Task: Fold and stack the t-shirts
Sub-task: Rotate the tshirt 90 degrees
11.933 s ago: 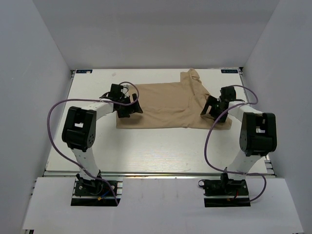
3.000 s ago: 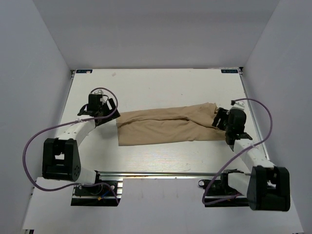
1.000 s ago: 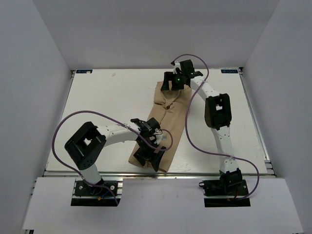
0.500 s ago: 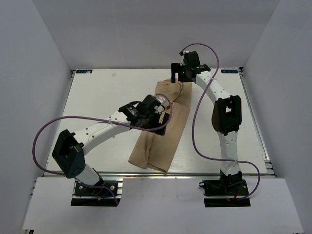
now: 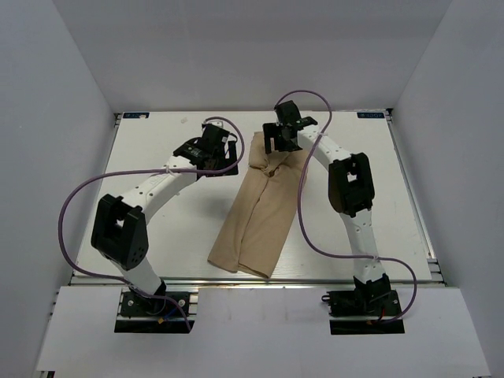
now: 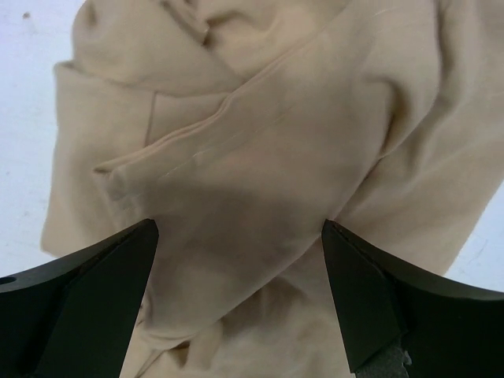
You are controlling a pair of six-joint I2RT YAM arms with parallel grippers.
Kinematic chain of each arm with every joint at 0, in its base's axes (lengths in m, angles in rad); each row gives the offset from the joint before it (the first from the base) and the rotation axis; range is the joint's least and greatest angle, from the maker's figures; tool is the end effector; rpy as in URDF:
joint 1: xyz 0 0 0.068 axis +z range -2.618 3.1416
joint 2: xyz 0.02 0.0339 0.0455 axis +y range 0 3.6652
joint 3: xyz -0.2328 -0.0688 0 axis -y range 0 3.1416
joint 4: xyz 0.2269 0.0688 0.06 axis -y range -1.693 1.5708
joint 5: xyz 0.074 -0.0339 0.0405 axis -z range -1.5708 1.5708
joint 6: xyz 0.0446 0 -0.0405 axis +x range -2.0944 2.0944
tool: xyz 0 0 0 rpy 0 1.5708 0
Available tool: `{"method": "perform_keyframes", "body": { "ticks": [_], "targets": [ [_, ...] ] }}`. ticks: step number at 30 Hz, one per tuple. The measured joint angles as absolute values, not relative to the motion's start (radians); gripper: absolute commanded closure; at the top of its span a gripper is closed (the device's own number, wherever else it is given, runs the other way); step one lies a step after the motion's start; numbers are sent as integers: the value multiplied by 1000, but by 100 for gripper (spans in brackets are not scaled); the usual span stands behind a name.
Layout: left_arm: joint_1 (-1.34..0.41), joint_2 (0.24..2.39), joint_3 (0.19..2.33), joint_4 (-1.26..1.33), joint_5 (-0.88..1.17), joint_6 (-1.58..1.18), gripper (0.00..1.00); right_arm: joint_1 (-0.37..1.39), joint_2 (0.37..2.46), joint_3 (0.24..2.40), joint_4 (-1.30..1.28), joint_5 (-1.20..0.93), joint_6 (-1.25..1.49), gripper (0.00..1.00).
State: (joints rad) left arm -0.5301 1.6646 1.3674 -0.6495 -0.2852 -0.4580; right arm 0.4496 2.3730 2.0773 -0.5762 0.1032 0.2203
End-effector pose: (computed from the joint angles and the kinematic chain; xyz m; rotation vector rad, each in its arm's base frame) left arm 0.3036 -0.1634 0.2414 -0.0252 2.4644 -0.0654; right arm 0.4505 0.2123 0.1760 -0.2339 2.4328 0.1735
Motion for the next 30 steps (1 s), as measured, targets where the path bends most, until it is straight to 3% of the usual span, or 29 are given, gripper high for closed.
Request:
{"method": "perform_keyframes", "body": {
  "ticks": [18,30],
  "targets": [
    [-460,1775,1348,-532,-142,-371,0,406,2521,2215,-556,177,260,10],
    [-461,1914,1387,-502,5,-312,0,255,2619,2339,-438,158,248,10]
  ]
}}
